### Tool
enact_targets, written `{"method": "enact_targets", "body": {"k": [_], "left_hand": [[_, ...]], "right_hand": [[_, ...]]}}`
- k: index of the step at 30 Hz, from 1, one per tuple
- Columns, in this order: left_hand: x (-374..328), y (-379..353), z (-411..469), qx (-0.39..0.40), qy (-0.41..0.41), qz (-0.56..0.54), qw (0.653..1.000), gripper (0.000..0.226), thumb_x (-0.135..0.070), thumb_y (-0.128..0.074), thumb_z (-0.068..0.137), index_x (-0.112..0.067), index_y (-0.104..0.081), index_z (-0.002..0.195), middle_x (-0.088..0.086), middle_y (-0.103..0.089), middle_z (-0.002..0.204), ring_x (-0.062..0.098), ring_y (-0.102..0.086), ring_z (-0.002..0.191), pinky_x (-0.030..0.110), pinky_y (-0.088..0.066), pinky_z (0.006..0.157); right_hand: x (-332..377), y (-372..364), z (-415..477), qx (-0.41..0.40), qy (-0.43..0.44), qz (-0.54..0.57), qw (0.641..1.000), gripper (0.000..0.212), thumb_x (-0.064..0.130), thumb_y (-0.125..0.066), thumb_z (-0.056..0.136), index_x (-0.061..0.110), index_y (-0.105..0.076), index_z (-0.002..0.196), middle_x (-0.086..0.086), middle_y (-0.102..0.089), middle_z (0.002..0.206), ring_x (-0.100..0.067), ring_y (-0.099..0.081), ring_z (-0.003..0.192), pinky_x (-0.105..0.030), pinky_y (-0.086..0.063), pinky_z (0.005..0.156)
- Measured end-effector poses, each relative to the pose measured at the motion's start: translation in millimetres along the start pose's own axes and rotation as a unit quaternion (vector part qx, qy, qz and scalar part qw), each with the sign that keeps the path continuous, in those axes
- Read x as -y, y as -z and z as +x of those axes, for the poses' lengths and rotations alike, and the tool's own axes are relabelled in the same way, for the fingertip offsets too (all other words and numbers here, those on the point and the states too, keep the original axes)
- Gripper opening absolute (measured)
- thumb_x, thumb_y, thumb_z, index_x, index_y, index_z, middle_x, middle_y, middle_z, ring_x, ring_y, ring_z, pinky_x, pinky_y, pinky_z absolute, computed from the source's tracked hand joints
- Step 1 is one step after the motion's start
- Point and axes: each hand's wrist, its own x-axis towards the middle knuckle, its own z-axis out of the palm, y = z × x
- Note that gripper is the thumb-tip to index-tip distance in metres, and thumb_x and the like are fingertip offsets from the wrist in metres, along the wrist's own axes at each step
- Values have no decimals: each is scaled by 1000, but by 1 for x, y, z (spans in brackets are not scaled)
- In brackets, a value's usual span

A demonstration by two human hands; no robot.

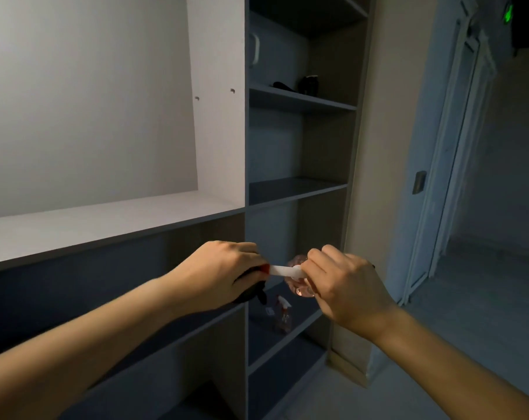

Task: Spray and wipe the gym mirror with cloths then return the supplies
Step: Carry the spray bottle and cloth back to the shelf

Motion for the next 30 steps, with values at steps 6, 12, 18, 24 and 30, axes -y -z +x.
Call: {"method": "enact_targets", "body": {"k": [6, 12, 18, 24, 30], "left_hand": [[50, -34, 69, -17, -80, 115, 990, 17, -25, -62, 103, -13, -74, 100, -1, -67, 92, 17, -61, 77, 34, -57, 72], [82, -66, 115, -27, -55, 135, 989, 24, -29, -56, 107, -12, -73, 104, 0, -66, 96, 17, -60, 79, 33, -54, 72], [114, -66, 159, 47, 72, -52, 995, 21, -37, -63, 102, -23, -75, 113, -16, -66, 102, 4, -61, 89, 15, -49, 77], [129, -78, 169, -60, -78, 96, 991, 19, -22, -60, 104, -9, -75, 106, 1, -66, 96, 19, -59, 80, 30, -51, 73], [163, -67, 173, -102, -165, 204, 960, 21, -21, -66, 101, -3, -75, 108, 8, -68, 100, 22, -62, 81, 35, -57, 73]], "right_hand": [[-71, -60, 24, -3, 2, 49, 999, 21, 19, -49, 98, 14, -64, 84, 2, -53, 77, -14, -43, 63, -27, -39, 44], [-131, -113, 33, 46, -22, 125, 991, 10, 20, -72, 85, 19, -63, 88, 7, -53, 82, -12, -47, 68, -29, -46, 48], [-160, -133, 41, 45, -26, 144, 988, 21, 18, -85, 79, 18, -66, 88, 6, -54, 80, -11, -48, 67, -27, -45, 47], [-185, -133, 58, 46, -55, 180, 981, 7, 31, -63, 91, 24, -64, 88, 14, -53, 82, -8, -49, 71, -33, -48, 54], [-193, -142, 91, 70, -103, 226, 966, 7, 37, -68, 92, 31, -70, 90, 19, -57, 81, -5, -53, 71, -21, -40, 62]]}}
